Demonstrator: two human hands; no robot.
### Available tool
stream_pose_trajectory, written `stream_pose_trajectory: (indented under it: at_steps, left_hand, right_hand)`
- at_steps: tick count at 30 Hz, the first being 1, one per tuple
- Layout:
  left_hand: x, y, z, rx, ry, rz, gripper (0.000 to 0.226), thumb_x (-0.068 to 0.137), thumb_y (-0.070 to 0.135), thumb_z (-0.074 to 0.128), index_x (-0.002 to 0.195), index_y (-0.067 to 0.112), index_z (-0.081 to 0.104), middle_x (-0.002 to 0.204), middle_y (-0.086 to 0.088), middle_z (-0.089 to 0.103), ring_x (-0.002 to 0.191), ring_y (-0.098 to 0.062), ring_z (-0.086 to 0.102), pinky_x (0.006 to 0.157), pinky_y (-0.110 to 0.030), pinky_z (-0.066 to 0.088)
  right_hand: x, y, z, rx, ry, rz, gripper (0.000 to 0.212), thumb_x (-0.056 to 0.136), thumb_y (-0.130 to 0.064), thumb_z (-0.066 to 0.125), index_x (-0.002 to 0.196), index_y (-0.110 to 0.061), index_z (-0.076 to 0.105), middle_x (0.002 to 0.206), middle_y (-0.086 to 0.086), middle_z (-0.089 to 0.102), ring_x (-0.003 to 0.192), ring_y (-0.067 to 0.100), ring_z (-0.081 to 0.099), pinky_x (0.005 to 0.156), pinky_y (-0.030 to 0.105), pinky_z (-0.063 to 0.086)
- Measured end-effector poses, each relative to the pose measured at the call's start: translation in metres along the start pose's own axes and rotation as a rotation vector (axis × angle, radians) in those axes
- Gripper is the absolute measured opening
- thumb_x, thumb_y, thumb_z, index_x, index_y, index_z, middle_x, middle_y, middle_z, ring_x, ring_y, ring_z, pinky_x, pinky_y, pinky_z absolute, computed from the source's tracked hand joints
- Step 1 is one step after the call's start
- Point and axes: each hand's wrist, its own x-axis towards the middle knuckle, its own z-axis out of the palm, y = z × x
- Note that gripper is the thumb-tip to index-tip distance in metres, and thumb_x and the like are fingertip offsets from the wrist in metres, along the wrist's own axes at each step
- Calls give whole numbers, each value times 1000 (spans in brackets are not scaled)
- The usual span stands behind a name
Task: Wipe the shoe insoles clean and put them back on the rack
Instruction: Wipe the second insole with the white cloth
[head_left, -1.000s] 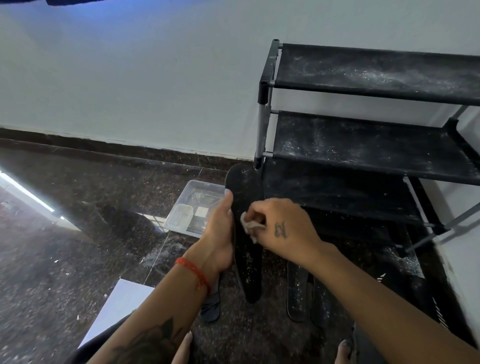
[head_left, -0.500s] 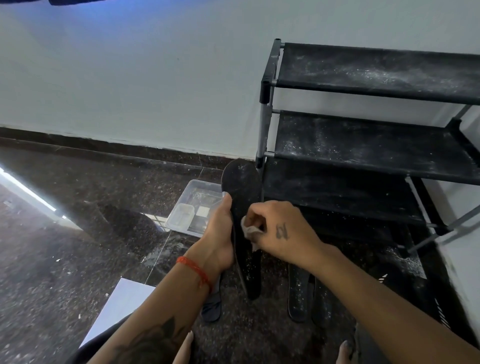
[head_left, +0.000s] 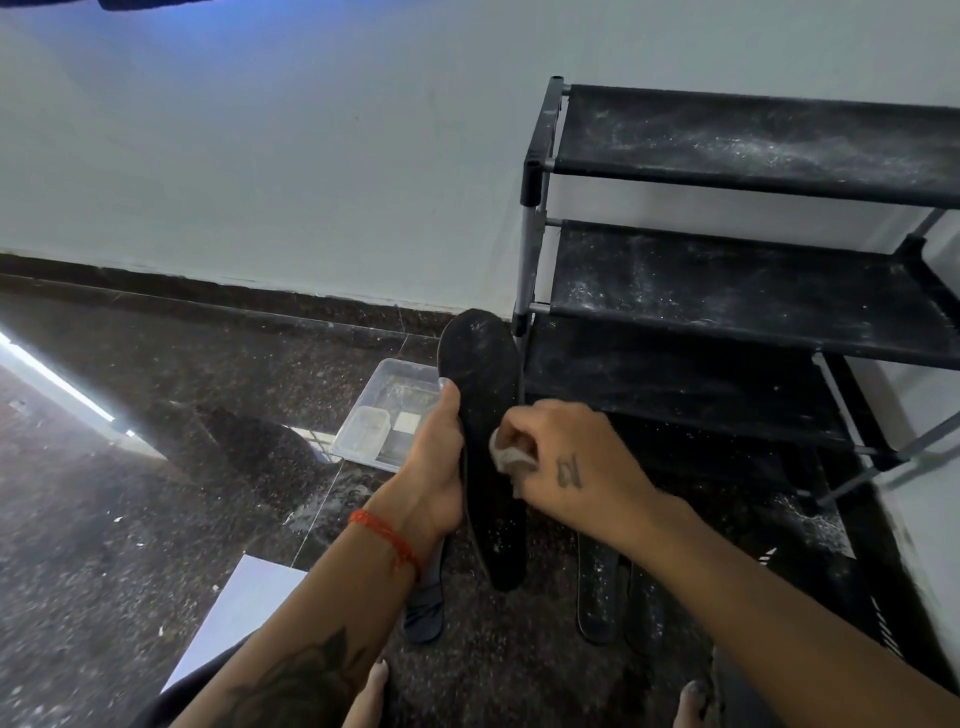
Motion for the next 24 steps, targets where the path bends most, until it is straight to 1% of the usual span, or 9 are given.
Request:
stream_pose_trajectory:
  at_steps: [2, 4, 6, 8, 11, 15, 18, 20, 24]
  left_hand:
    - [-2, 0, 2, 35, -49, -10, 69, 97, 58, 23, 94, 5, 66, 79, -12, 71, 63, -20, 70, 53, -27, 57]
    - [-5, 2, 4, 29, -75, -9, 72, 97, 59, 19, 95, 4, 66, 78, -13, 72, 62, -22, 70, 50, -28, 57]
    - [-6, 3, 5, -35, -93, 1, 73, 97, 58, 18, 94, 4, 66, 81, -15, 73, 65, -23, 71, 52, -31, 58]
    - [-5, 4, 4, -76, -83, 6, 72, 97, 59, 19, 102, 4, 65, 91, -16, 71, 73, -25, 72, 61, -32, 60]
    - [-7, 3, 2, -77, -80, -16, 72, 97, 60, 19, 116, 3, 60, 99, -15, 68, 78, -26, 72, 67, -32, 59]
    - [-10, 4, 4, -63, -113, -34, 76, 96, 61, 16, 109, 1, 61, 95, -15, 68, 70, -23, 71, 57, -32, 59]
    - [-14, 4, 6, -67, -155, -42, 74, 96, 62, 18, 105, 3, 62, 86, -18, 71, 70, -28, 71, 54, -40, 58]
    - [-13, 3, 6, -64, -161, -38, 74, 96, 62, 17, 105, 3, 63, 87, -18, 72, 73, -28, 71, 56, -40, 59]
    - [-8, 1, 6, -113, -116, -42, 73, 95, 63, 21, 119, 3, 57, 97, -15, 68, 78, -32, 71, 68, -40, 57]
  right_hand:
    - [2, 7, -5, -46, 107, 47, 14, 76, -13, 66, 88, -19, 66, 86, -4, 61, 76, 11, 58, 69, 24, 48]
    - [1, 8, -12, 183, 149, 99, 13, 75, -14, 71, 86, -20, 68, 79, -8, 64, 67, 2, 57, 61, 10, 43]
    - [-4, 1, -17, 519, 11, 116, 15, 73, -14, 76, 85, -18, 69, 76, -5, 67, 61, 0, 59, 51, 9, 43]
    - [-13, -10, -15, 633, -159, 68, 16, 74, -12, 76, 89, -14, 69, 77, -2, 69, 59, 0, 59, 50, 11, 43]
    - [-21, -14, -2, 378, -78, -45, 12, 77, -16, 72, 89, -19, 70, 80, -7, 69, 64, 3, 60, 65, 16, 46]
    - [-21, -4, -5, -104, 151, -16, 15, 85, -18, 60, 96, -21, 70, 92, -3, 63, 81, 15, 60, 72, 30, 49]
    - [-23, 0, -23, -49, 299, 69, 19, 83, -14, 63, 100, -20, 70, 91, -2, 64, 75, 10, 58, 72, 23, 49]
    - [-28, -6, -31, 75, 348, 81, 20, 79, -14, 67, 97, -22, 72, 86, -8, 64, 67, 1, 56, 64, 7, 42]
    - [-40, -29, -7, 274, 117, 6, 16, 77, -18, 69, 90, -25, 72, 74, -15, 63, 65, 1, 59, 60, 7, 42]
